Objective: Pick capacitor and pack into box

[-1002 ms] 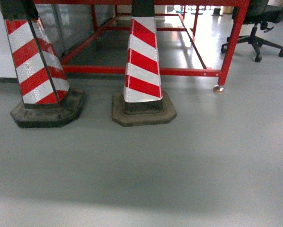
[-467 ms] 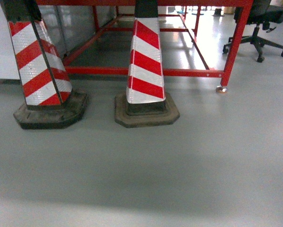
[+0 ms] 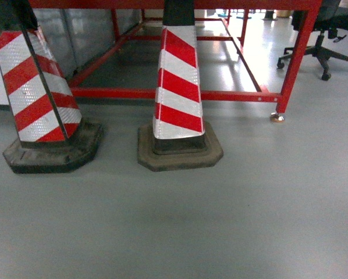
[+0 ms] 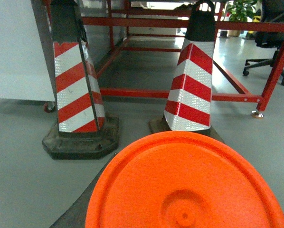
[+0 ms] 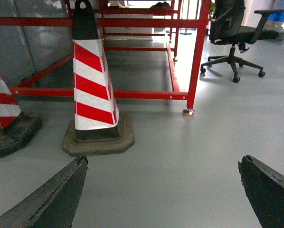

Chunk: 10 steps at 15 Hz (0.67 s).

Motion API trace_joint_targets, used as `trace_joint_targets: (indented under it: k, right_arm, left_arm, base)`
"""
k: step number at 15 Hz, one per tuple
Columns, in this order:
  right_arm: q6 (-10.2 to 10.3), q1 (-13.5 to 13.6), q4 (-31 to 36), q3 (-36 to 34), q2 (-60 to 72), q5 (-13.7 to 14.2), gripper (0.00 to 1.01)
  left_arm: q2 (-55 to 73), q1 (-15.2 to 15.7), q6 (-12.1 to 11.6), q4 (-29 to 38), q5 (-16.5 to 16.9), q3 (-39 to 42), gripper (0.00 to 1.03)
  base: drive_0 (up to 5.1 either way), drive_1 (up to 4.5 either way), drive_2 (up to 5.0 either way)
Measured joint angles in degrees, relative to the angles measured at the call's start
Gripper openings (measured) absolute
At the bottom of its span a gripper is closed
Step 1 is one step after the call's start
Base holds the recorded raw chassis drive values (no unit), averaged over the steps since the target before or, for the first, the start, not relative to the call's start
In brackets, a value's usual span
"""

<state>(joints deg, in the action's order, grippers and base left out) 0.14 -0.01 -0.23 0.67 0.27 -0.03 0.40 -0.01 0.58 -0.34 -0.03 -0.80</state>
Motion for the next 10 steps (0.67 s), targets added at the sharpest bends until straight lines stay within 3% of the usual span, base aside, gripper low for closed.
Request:
trace_joint_targets:
  k: [10]
  right_arm:
    - [0.0,0.0,0.1,0.0,0.0,0.0,0.98]
  left_arm:
    - [0.0,0.0,0.0,0.0,0.0,0.0,0.43]
  base:
    - [-0.1,3.90,-4.0]
